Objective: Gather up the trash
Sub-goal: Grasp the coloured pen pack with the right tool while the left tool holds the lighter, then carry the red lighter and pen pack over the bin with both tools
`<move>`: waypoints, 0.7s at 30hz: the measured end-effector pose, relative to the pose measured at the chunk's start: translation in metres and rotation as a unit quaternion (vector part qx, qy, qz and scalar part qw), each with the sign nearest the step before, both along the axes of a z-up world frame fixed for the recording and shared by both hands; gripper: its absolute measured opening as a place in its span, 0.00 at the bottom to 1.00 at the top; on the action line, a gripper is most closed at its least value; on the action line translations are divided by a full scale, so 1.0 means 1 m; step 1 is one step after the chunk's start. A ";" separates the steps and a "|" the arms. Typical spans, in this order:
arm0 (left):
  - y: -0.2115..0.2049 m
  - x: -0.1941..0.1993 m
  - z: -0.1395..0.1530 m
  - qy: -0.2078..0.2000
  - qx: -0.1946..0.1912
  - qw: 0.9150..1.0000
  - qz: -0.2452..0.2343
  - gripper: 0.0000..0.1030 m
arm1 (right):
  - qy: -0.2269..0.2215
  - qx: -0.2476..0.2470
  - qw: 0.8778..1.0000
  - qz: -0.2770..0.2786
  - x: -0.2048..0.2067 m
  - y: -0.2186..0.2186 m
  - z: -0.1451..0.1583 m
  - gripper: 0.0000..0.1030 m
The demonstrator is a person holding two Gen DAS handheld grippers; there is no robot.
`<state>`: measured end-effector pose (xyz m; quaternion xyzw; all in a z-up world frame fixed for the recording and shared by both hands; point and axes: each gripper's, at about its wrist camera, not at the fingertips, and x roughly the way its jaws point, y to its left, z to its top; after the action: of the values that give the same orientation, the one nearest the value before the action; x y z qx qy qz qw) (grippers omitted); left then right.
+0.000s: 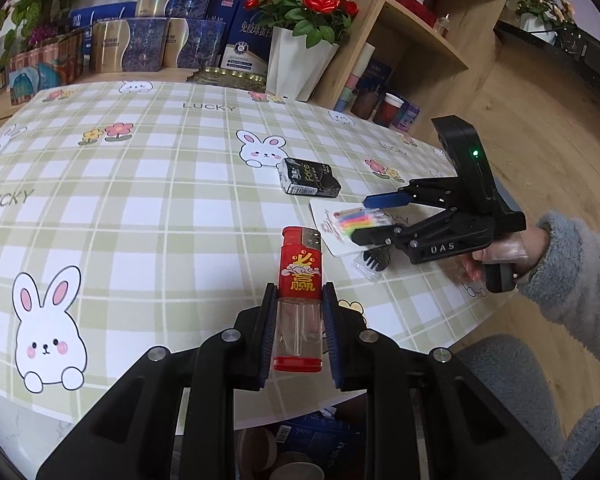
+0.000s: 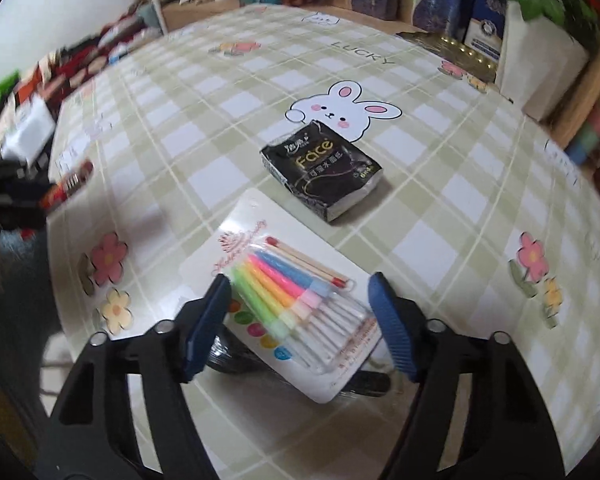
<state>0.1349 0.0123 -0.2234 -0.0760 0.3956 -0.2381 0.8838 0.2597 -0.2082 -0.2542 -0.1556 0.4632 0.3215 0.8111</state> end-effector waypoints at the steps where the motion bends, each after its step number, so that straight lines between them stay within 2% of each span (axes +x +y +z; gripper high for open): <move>1: 0.000 -0.001 -0.001 0.001 -0.001 1.000 0.000 0.21 | -0.003 0.006 1.000 -0.006 -0.001 -0.001 0.000 0.63; 5: 0.000 -0.002 -0.002 0.002 -0.003 1.000 0.002 0.21 | -0.018 0.017 0.999 -0.026 -0.005 -0.008 0.001 0.53; 7: 0.002 -0.003 -0.002 0.003 -0.006 1.000 0.004 0.21 | -0.031 0.028 0.998 -0.041 -0.008 -0.013 0.005 0.52; 13: 0.003 -0.002 0.000 0.005 -0.010 1.000 0.009 0.21 | -0.060 0.077 0.992 -0.084 -0.024 -0.026 0.020 0.50; 21: 0.002 -0.011 0.012 -0.003 -0.009 1.000 0.005 0.21 | -0.073 0.128 0.983 -0.113 -0.057 -0.033 0.038 0.50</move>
<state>0.1240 0.0146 -0.2118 -0.0849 0.3904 -0.2370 0.8855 0.2030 -0.2407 -0.2163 -0.0204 0.3727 0.2718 0.8870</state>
